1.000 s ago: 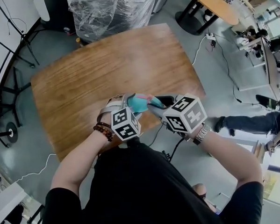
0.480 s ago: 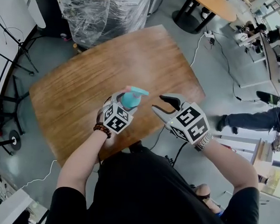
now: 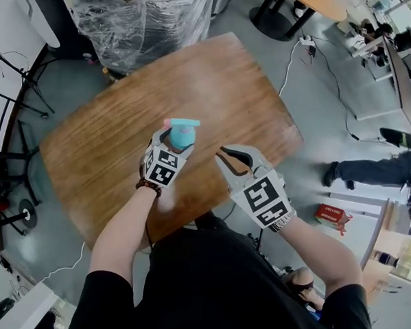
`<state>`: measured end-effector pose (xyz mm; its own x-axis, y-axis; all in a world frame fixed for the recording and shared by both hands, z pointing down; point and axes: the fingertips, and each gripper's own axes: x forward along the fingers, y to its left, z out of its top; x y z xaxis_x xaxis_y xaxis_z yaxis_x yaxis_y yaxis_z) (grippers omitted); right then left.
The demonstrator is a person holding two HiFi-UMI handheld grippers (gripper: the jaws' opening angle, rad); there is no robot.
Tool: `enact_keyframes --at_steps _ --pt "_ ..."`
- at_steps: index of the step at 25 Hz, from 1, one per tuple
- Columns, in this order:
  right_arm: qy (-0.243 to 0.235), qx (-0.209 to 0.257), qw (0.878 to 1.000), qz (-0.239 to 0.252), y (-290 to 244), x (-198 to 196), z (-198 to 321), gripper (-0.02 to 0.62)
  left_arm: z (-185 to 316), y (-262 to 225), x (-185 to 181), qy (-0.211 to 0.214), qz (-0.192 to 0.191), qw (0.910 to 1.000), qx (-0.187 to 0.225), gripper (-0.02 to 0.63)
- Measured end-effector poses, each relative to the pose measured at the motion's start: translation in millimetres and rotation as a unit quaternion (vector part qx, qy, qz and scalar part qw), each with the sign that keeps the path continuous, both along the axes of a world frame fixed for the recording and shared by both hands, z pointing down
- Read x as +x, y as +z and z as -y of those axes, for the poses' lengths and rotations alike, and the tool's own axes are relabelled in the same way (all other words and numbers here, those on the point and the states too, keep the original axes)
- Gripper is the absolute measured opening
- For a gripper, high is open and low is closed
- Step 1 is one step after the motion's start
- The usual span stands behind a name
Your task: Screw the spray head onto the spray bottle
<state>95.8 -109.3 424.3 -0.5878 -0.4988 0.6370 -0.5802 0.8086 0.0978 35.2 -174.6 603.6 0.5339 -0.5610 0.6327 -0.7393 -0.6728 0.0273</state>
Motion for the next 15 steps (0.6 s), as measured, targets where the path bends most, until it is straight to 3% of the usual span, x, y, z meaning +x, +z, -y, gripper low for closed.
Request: enact_keyframes --at_steps 7,15 --pt "0.024 0.009 1.000 0.008 12 3 7 -0.006 14 12 -4 -0.011 -0.004 0.9999 0.003 0.387" --pt "0.041 -0.003 0.999 0.011 26 -2 6 -0.006 14 17 -1 0.011 0.008 0.9999 0.004 0.397"
